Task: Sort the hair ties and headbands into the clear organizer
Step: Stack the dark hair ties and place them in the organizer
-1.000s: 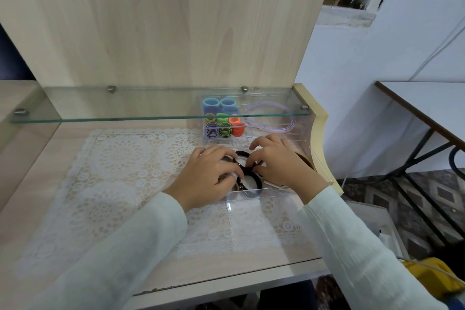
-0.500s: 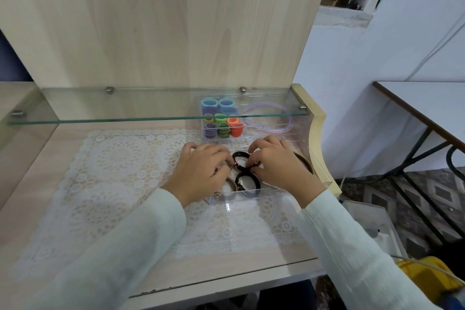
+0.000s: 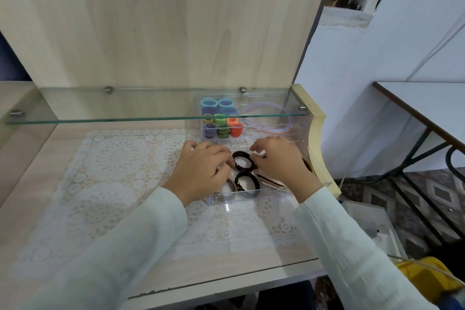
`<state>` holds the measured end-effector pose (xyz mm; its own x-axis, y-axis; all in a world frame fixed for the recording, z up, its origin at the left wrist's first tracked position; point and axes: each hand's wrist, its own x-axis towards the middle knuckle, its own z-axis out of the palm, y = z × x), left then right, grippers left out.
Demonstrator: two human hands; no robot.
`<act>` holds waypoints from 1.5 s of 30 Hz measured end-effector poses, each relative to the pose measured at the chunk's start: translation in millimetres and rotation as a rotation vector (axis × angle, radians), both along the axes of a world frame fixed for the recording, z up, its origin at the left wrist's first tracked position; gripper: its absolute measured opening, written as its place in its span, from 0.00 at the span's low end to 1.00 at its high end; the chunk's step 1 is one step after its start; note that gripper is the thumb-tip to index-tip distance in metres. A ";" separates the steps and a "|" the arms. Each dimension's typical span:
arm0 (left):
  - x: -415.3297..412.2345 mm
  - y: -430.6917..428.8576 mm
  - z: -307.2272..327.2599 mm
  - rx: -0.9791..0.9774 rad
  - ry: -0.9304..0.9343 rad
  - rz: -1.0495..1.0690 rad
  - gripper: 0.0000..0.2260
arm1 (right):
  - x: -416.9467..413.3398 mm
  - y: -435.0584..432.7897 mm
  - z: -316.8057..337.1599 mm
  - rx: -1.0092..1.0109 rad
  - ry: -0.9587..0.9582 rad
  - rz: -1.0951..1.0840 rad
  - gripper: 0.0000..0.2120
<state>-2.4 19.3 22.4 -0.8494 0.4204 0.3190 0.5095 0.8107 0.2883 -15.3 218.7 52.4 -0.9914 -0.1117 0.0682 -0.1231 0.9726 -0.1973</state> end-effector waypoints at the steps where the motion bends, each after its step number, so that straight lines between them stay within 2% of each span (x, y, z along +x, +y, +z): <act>1: 0.0 1.2 -0.1 -0.002 0.003 0.002 0.22 | -2.2 -1.5 -1.8 -0.021 -0.017 -0.020 0.13; 7: -1.7 5.1 -1.8 -0.018 0.037 0.014 0.21 | -9.4 -16.5 -9.0 0.018 -0.049 -0.114 0.16; 11: -3.7 5.2 -3.5 0.001 0.073 0.016 0.18 | -12.7 -23.6 -11.6 0.071 -0.033 -0.148 0.13; 20: -7.1 6.8 -5.4 -0.065 0.071 0.003 0.21 | -15.2 -22.9 -14.1 0.044 -0.024 -0.142 0.10; 24: -6.1 5.1 -7.4 -0.026 0.038 -0.012 0.22 | -15.0 -21.7 -13.0 0.037 -0.028 -0.144 0.10; 31: 0.3 -3.8 -6.5 0.084 -0.004 -0.054 0.17 | -15.3 -17.2 -14.3 -0.035 -0.061 -0.164 0.10; 37: 0.0 0.1 -4.1 0.015 -0.005 -0.045 0.23 | -14.9 -17.7 -12.1 -0.025 -0.060 -0.155 0.10; 45: 0.4 -0.5 -5.7 0.015 -0.047 -0.052 0.25 | -11.0 -11.9 -8.9 -0.072 -0.065 -0.158 0.10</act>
